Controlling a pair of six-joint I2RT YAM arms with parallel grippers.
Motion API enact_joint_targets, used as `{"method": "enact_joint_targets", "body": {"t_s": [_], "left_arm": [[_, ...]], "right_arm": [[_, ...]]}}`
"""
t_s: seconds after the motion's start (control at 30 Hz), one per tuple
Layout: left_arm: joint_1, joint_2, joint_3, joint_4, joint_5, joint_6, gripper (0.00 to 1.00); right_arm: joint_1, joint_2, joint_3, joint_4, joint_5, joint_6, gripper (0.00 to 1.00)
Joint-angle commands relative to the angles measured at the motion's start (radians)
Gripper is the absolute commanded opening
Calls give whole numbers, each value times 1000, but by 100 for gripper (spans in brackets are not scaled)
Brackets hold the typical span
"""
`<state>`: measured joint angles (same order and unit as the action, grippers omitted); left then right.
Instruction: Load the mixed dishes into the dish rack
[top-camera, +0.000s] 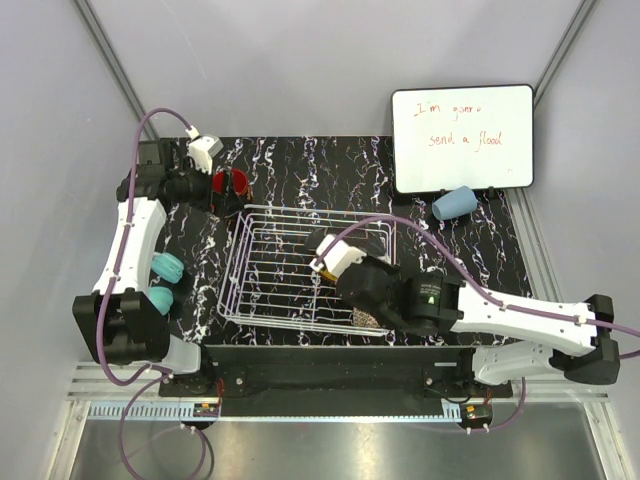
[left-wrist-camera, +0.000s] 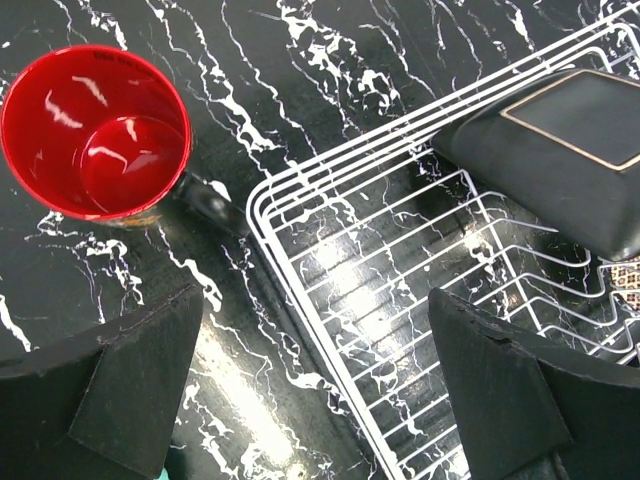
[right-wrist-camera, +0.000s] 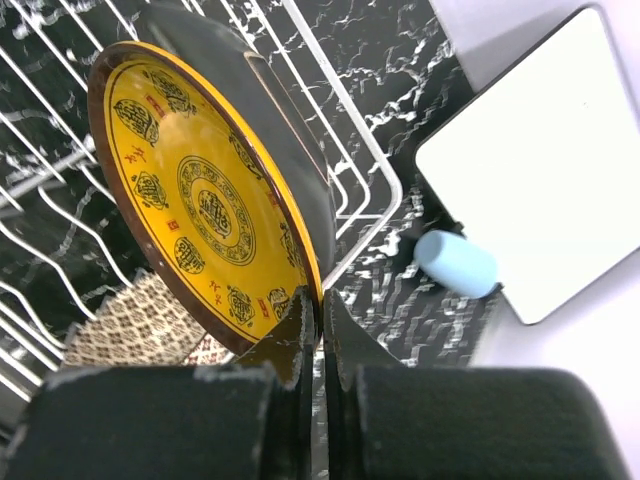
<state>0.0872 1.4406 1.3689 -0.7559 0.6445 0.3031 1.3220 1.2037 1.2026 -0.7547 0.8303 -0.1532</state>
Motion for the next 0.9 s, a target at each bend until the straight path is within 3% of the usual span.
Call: {"method": "enact_joint_targets", "body": {"t_s": [0.0,0.87], "left_arm": [[8,-16,-4,23,-16,2,99],[9,-132,-171,109,-40,-9,99]], "right_arm": [[52,2,0,-8,144,-91,0],[102,89,-69,-11,15,-144,0]]}}
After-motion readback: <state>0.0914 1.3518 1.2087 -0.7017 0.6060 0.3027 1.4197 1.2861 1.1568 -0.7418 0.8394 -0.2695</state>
